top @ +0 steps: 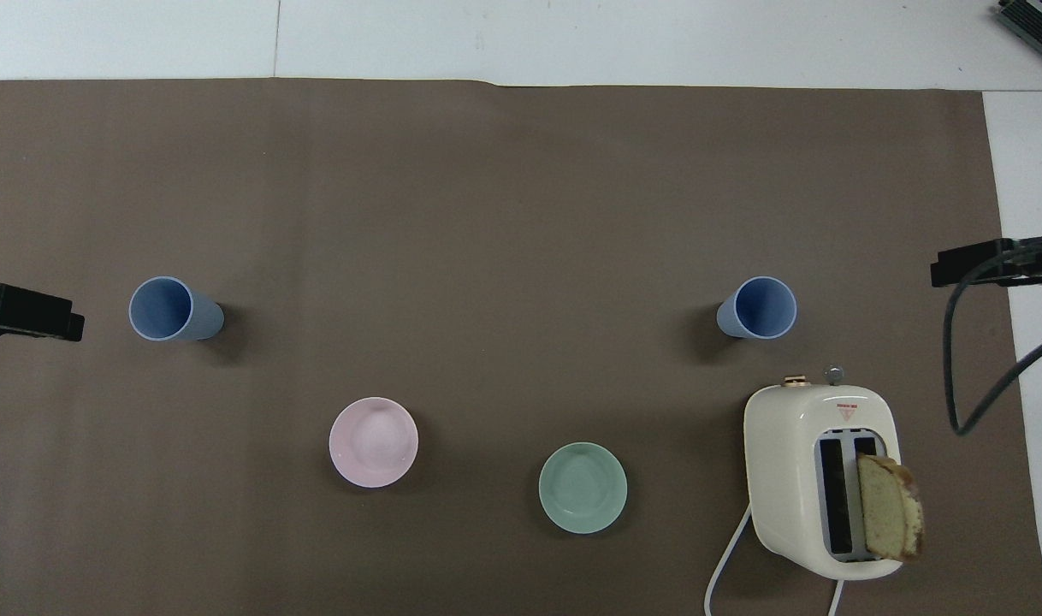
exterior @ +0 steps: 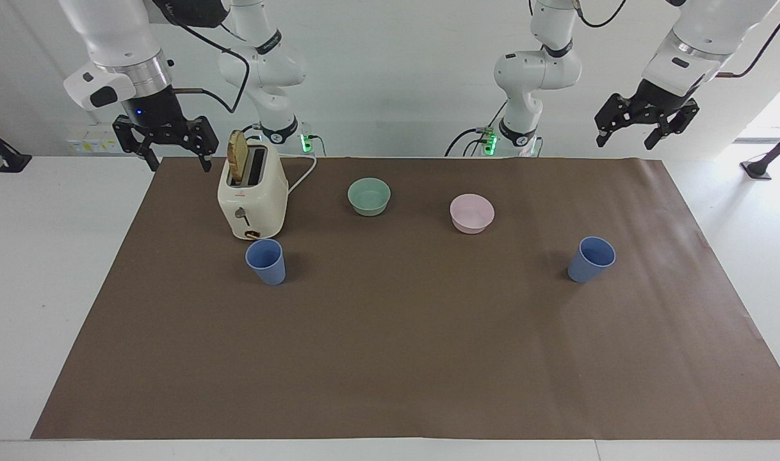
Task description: Stack blue cups with both arms
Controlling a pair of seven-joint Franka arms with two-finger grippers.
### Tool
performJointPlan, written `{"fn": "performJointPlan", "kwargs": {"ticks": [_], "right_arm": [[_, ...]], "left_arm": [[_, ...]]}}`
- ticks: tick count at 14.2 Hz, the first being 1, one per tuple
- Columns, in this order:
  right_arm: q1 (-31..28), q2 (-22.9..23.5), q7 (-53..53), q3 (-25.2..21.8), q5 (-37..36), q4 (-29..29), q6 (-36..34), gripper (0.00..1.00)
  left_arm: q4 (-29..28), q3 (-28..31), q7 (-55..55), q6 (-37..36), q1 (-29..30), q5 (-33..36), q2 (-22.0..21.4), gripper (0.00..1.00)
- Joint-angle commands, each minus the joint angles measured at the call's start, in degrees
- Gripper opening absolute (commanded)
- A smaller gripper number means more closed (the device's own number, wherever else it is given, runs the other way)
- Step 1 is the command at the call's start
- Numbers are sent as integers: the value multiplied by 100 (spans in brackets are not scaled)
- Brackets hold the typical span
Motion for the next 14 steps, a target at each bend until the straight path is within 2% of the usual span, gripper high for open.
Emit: {"fn": "performJointPlan", "kwargs": {"ticks": [1,10,14], "right_arm": [[-1,-92,-77,-20,25,-87,-40,100],[-62,-92,-94,-38,25,-95,-58,100],[-63,-92,-77,-20,34,-95,-66,100]], "left_arm": [[-110,5,-8,73,11,-40,-109,100],[-277,5,-17,249,37,-40,-127,100],[-453,40,-26,766,72,-40,-74,100]]}}
